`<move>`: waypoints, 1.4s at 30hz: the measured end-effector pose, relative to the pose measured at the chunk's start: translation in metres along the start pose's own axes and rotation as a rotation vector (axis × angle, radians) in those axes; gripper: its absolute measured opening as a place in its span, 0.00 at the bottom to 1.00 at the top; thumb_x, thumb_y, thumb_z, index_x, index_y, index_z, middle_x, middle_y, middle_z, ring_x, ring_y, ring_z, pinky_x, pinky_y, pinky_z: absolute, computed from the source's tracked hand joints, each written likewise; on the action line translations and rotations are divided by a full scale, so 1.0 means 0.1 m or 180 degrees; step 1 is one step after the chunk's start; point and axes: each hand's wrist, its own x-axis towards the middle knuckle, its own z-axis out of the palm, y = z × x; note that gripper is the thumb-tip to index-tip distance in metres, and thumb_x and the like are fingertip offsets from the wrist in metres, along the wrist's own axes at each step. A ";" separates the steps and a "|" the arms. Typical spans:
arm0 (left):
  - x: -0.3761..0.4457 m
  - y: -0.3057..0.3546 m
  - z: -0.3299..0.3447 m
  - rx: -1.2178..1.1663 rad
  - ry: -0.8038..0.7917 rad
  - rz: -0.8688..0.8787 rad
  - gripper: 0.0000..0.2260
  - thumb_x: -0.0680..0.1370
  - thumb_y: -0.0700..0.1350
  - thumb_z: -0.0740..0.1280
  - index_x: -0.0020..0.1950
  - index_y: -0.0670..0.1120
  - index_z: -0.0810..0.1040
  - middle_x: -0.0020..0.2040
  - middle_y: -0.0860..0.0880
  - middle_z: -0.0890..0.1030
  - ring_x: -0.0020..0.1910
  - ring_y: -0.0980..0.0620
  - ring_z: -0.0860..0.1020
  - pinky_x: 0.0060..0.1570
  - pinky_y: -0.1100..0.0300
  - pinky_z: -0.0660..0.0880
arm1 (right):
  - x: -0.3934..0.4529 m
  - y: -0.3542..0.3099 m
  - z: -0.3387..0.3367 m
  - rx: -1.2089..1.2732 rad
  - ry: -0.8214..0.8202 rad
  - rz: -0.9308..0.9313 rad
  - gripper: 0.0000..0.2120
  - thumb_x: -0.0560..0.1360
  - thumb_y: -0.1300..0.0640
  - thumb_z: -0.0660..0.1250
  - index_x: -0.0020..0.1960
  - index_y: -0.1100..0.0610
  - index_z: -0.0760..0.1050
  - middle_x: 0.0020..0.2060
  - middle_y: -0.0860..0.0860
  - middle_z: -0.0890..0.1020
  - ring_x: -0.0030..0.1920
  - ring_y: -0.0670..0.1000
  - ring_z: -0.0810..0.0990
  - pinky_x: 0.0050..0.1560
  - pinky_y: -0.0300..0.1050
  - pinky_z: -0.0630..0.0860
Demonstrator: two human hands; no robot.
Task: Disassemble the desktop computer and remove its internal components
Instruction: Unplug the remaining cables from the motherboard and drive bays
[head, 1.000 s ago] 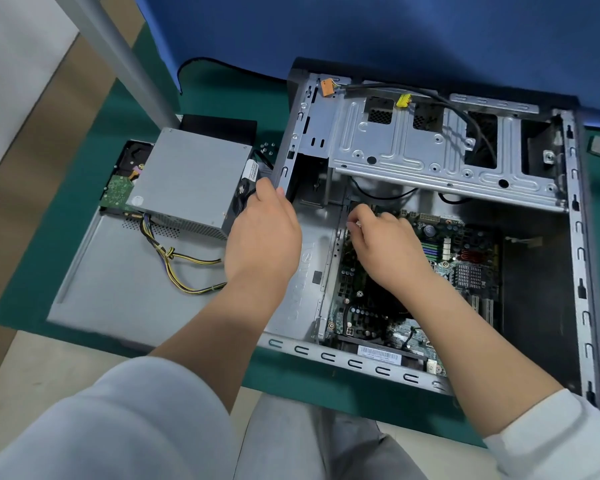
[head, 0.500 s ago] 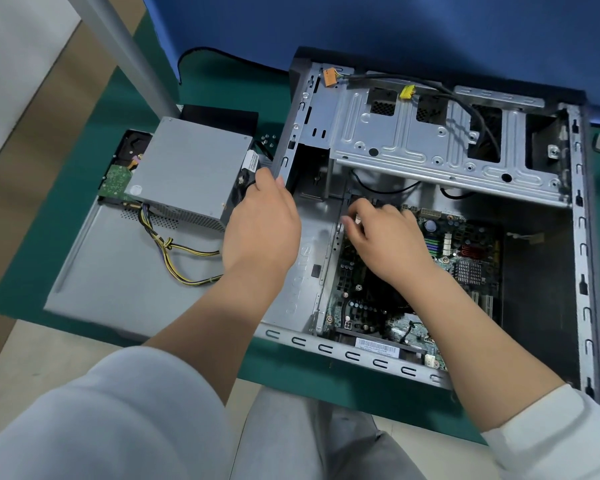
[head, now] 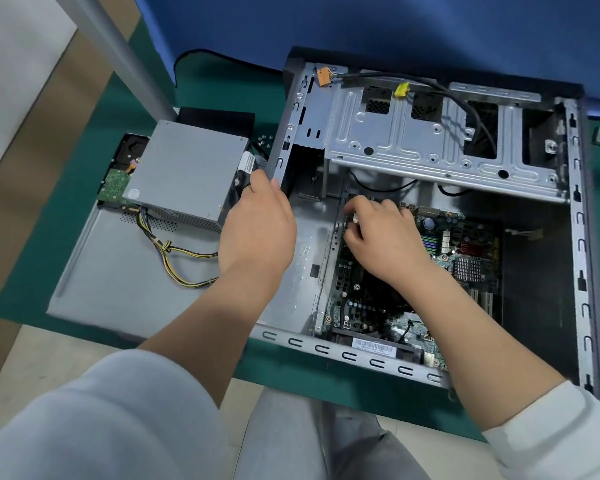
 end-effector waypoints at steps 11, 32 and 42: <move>0.01 0.01 -0.01 0.0004 -0.0022 -0.0021 0.14 0.84 0.46 0.47 0.58 0.40 0.66 0.46 0.40 0.78 0.41 0.39 0.77 0.33 0.55 0.62 | -0.01 0.01 0.02 -0.0079 0.0050 0.0071 0.11 0.80 0.49 0.54 0.56 0.53 0.70 0.36 0.48 0.77 0.48 0.56 0.73 0.52 0.51 0.61; 0.01 -0.01 0.02 0.0072 0.0075 0.0021 0.14 0.84 0.46 0.47 0.58 0.39 0.66 0.46 0.40 0.78 0.40 0.39 0.77 0.32 0.56 0.60 | -0.01 0.01 0.03 0.0026 0.0080 0.0096 0.11 0.81 0.50 0.54 0.58 0.54 0.69 0.32 0.46 0.74 0.45 0.55 0.75 0.53 0.50 0.62; 0.00 0.00 0.01 0.0062 0.0063 0.0026 0.14 0.84 0.46 0.47 0.59 0.39 0.66 0.46 0.40 0.78 0.37 0.41 0.75 0.30 0.58 0.59 | -0.02 0.03 0.02 0.0300 -0.0011 0.0124 0.10 0.80 0.52 0.55 0.59 0.53 0.67 0.31 0.45 0.73 0.42 0.53 0.75 0.55 0.51 0.64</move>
